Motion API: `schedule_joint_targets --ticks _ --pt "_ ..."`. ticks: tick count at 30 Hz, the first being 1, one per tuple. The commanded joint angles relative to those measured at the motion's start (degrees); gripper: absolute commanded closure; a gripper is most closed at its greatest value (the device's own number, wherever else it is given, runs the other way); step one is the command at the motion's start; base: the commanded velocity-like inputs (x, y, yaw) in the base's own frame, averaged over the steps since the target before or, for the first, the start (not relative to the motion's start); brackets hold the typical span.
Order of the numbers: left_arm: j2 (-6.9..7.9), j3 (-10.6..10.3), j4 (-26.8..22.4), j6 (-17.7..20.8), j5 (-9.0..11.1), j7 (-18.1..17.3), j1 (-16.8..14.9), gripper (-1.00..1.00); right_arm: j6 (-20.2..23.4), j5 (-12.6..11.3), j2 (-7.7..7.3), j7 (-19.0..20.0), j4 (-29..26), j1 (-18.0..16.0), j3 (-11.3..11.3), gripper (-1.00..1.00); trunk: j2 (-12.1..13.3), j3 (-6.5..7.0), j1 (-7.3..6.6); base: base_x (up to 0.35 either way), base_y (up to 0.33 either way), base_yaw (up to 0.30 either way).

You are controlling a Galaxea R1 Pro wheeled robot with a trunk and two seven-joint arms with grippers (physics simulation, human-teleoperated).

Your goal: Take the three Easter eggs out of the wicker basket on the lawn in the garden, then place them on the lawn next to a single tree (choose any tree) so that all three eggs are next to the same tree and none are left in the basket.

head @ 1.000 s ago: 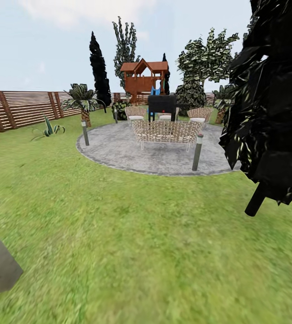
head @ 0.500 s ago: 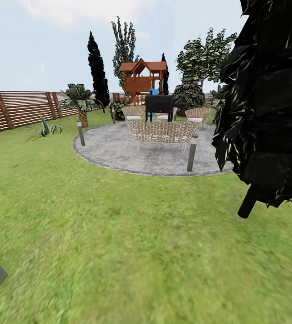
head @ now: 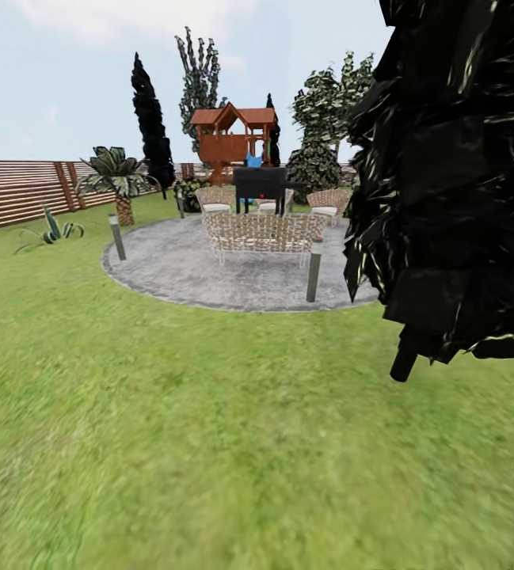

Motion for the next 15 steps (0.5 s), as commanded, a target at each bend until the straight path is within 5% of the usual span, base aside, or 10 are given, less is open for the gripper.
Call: schedule_joint_targets --ticks 1,11,15 --pt "0.01 0.0 -0.1 0.1 0.0 0.0 0.0 -1.0 0.0 0.1 0.02 -0.1 0.1 -0.1 0.1 -1.0 0.0 -0.05 0.01 0.113 -0.32 -0.27" --pt "0.08 0.0 -0.1 0.1 -0.1 0.0 0.0 -1.0 0.2 -0.1 -0.34 0.1 0.2 -0.1 0.1 -1.0 0.0 -0.05 0.01 0.113 -0.318 -0.064" --pt "1.06 0.1 -0.9 -0.2 -0.2 -0.2 0.0 -1.0 0.2 -0.2 -1.22 0.5 0.0 -0.1 0.2 -1.0 0.0 -0.05 0.01 0.018 -0.052 -0.001"
